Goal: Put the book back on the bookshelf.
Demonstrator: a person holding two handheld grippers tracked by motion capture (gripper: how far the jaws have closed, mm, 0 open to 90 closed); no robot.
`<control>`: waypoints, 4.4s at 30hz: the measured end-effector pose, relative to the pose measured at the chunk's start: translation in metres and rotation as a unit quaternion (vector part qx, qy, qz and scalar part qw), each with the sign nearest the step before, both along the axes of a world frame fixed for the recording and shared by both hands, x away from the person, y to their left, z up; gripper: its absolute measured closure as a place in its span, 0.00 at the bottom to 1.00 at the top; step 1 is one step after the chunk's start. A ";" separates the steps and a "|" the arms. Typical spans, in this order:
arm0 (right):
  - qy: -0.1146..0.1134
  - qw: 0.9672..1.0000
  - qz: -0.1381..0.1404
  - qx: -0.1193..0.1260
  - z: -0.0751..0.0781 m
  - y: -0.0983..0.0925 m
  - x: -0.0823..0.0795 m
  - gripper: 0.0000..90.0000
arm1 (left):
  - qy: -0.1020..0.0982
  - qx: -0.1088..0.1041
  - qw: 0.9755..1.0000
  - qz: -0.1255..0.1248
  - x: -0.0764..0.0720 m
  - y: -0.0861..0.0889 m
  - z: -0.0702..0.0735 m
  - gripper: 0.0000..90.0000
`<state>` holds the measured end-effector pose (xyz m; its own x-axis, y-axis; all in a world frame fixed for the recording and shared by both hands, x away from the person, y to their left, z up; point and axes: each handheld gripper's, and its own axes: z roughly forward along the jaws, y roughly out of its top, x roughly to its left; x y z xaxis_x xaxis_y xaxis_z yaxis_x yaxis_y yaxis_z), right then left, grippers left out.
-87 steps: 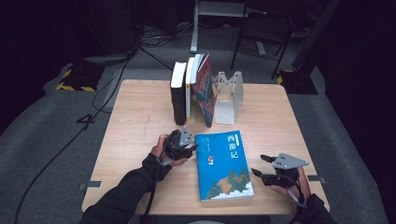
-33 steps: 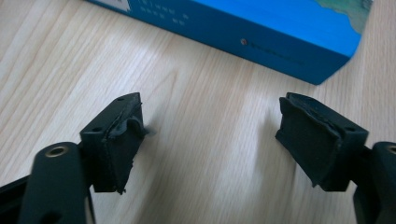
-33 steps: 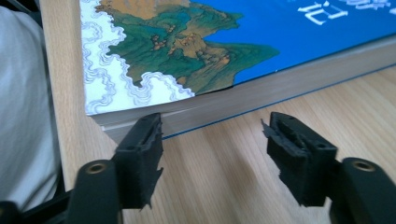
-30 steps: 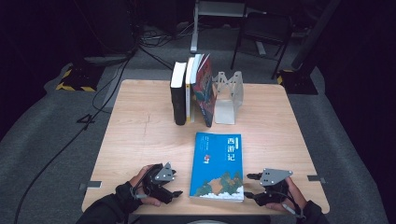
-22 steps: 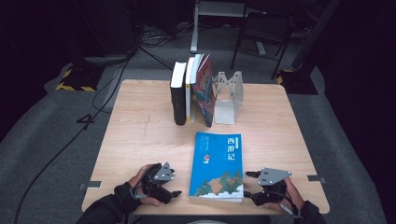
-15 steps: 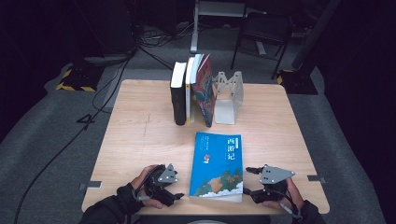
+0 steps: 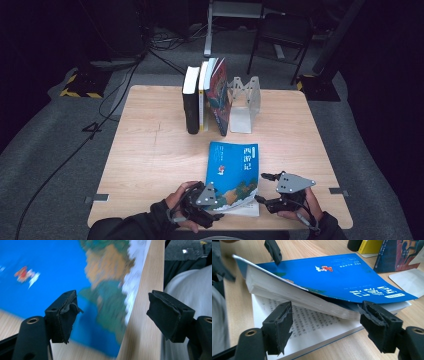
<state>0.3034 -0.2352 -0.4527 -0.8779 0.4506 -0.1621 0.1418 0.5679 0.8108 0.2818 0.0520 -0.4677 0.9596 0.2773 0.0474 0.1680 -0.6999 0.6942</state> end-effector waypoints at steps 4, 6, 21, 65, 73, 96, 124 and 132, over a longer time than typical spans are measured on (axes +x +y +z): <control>-0.004 1.000 0.001 0.005 0.002 0.002 0.002 0.28 | -0.007 0.000 1.000 0.013 0.001 -0.023 -0.002 0.29; -0.008 1.000 0.004 0.006 0.003 0.003 0.003 0.28 | -0.013 -0.002 1.000 0.019 0.003 -0.028 -0.002 0.30; -0.022 1.000 -0.002 0.020 0.008 0.011 0.009 0.28 | -0.055 -0.005 0.998 0.037 0.006 -0.041 0.003 0.61; -0.034 0.998 0.002 -0.046 -0.016 0.036 0.064 0.43 | -0.015 -0.043 0.998 0.043 0.030 0.095 0.012 0.83; -0.055 0.996 0.040 -0.055 -0.011 0.048 0.059 0.68 | -0.007 -0.032 0.994 0.101 0.029 0.111 0.005 0.60; -0.060 0.996 -0.017 -0.071 0.002 0.024 0.027 0.84 | -0.042 -0.020 0.996 0.074 0.108 0.080 0.005 0.66; -0.008 0.999 -0.024 -0.019 -0.010 -0.007 0.058 0.45 | -0.040 -0.061 0.997 0.018 0.077 0.056 0.016 0.84; -0.050 0.999 0.004 0.009 -0.005 -0.002 0.062 0.70 | -0.010 -0.076 0.997 0.009 0.088 0.084 0.014 0.84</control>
<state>0.3655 -0.2367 -0.4582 -0.8619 0.4466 -0.2403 0.0554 0.5540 0.8307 0.3701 0.1361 -0.4538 0.9536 0.3003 0.0223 0.1648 -0.5825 0.7959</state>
